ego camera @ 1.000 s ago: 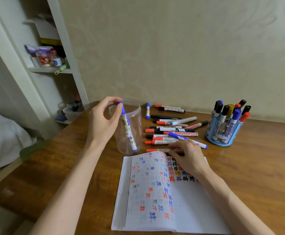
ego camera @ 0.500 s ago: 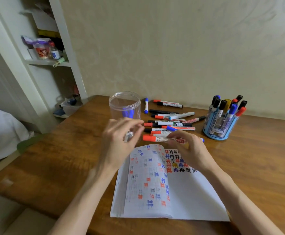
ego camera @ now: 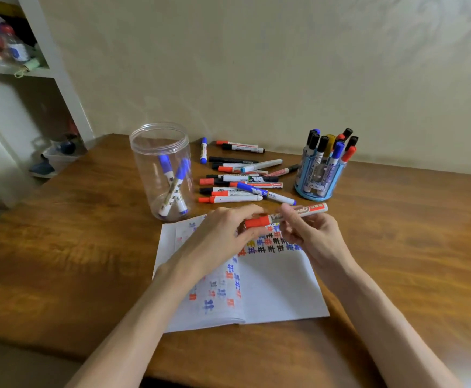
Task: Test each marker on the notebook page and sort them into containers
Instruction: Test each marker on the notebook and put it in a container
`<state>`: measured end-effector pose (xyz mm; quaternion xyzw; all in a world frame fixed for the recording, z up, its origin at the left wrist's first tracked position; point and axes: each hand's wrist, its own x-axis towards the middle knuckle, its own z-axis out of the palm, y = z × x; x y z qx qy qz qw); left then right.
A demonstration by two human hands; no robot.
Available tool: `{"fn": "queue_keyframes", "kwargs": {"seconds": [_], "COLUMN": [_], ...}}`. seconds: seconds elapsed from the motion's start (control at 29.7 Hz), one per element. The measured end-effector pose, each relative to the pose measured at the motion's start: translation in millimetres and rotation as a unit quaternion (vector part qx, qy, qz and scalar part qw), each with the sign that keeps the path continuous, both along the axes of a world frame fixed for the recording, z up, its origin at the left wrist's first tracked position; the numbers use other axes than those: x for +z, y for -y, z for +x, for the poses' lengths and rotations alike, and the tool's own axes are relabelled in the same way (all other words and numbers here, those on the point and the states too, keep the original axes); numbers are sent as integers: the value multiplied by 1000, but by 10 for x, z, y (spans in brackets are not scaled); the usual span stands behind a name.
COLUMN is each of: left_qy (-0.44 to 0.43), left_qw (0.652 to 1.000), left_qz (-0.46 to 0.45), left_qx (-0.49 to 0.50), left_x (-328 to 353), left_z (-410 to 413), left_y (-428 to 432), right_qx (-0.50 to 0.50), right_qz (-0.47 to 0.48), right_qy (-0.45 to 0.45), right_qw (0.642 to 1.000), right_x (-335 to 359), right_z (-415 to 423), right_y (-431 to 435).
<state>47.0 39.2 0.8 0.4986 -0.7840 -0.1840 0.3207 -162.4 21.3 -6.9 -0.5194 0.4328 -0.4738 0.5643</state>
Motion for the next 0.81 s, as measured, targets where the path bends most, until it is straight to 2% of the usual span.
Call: {"fn": "queue_keyframes", "kwargs": {"seconds": [0.17, 0.44, 0.61, 0.81], "left_qy": [11, -49, -107, -62], "left_qw": [999, 991, 983, 984], "left_qz": [40, 120, 145, 168], "left_qx": [3, -21, 34, -22], "left_x": [-92, -108, -94, -206], "left_z": [-8, 153, 577, 336], "left_y": [-33, -21, -9, -25], "right_qx": [-20, 8, -109, -38], "right_qz": [-5, -112, -108, -33], "right_qy": [-19, -37, 33, -10], "right_qw": [1000, 993, 988, 999], "right_x": [-71, -38, 26, -89], "right_z": [50, 91, -319, 35], "right_y": [-25, -92, 60, -66]}}
